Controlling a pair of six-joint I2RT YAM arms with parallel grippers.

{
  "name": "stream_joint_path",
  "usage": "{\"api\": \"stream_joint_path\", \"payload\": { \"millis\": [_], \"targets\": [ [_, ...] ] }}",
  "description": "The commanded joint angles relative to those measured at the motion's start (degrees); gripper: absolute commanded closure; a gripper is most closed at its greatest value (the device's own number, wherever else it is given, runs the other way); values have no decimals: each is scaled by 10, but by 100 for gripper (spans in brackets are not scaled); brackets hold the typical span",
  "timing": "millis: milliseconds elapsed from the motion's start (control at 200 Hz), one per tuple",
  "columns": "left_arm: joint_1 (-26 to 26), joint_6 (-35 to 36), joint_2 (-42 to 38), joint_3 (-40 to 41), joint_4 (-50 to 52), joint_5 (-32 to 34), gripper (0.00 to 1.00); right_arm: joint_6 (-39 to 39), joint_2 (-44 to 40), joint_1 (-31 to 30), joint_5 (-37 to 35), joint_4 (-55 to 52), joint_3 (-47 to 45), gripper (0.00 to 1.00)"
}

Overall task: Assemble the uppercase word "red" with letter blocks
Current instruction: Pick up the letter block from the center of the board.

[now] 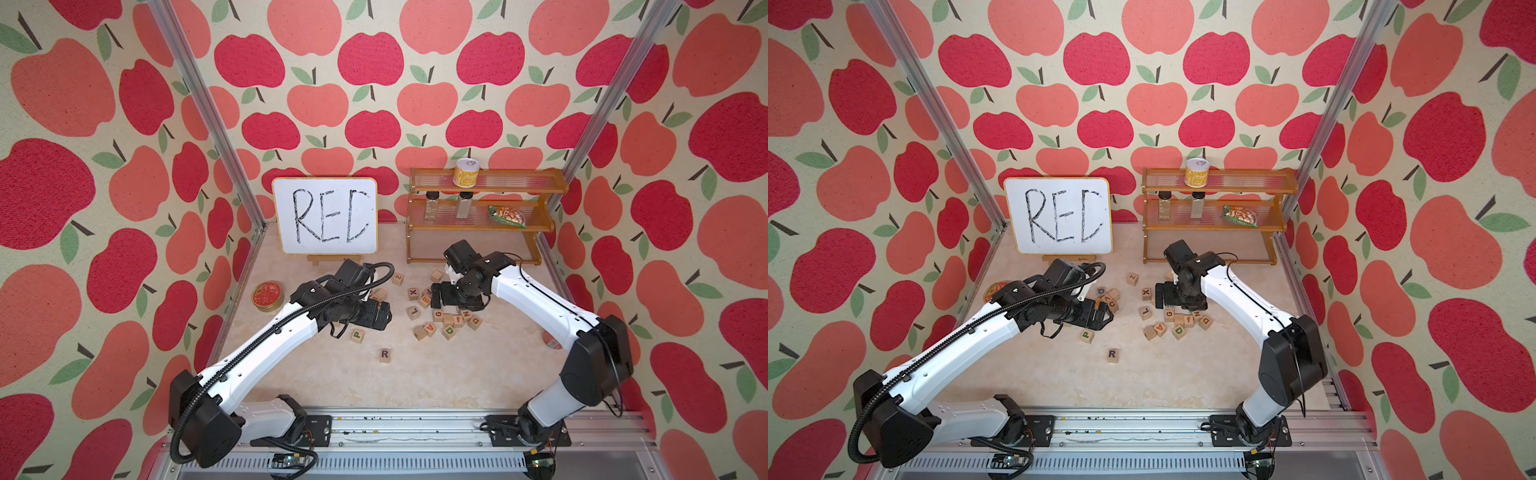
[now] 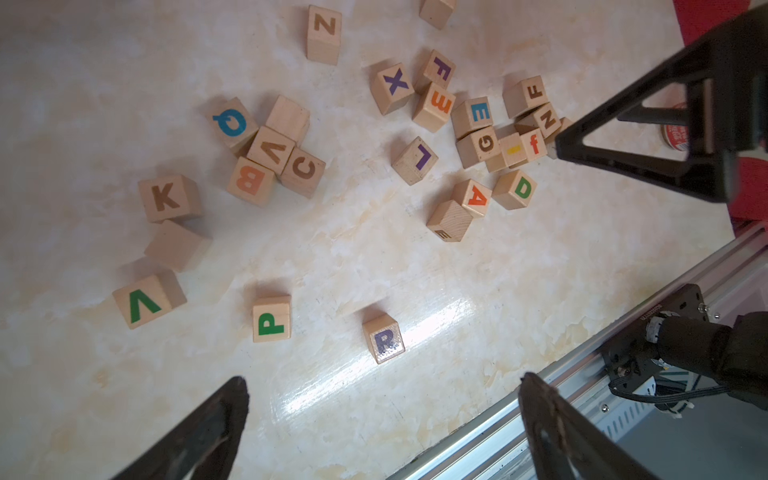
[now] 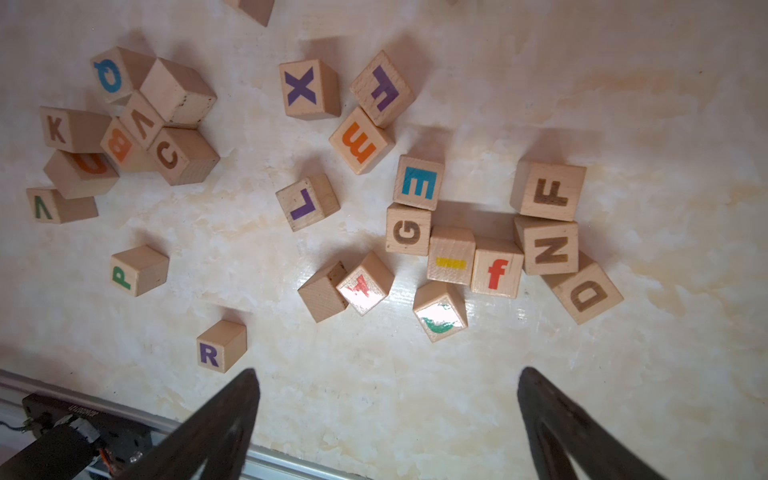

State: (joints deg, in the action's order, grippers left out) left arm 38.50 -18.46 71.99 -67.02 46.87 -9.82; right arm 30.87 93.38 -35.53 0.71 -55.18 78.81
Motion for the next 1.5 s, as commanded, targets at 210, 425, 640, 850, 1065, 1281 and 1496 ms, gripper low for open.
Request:
{"api": "stream_joint_path", "payload": {
  "millis": [210,425,640,850,1065,1281,1496],
  "targets": [
    [-3,46,-25,17,-65,-20,0,-13,75,24,-22,7,42,4],
    [-4,65,-26,23,-71,-20,1,-16,128,30,-20,10,78,18],
    [-7,73,-31,30,-85,-28,1,-15,162,38,-14,16,95,32],
    [-15,76,-26,32,-90,-33,1,-15,191,42,-2,21,106,39],
    [-27,76,-11,32,-91,-43,1,-15,218,44,9,27,114,41],
    [-36,76,-5,31,-92,-51,1,-15,242,45,15,30,117,47],
    [-46,76,-5,35,-91,-58,1,-16,257,45,18,35,115,52]
  ]
}}
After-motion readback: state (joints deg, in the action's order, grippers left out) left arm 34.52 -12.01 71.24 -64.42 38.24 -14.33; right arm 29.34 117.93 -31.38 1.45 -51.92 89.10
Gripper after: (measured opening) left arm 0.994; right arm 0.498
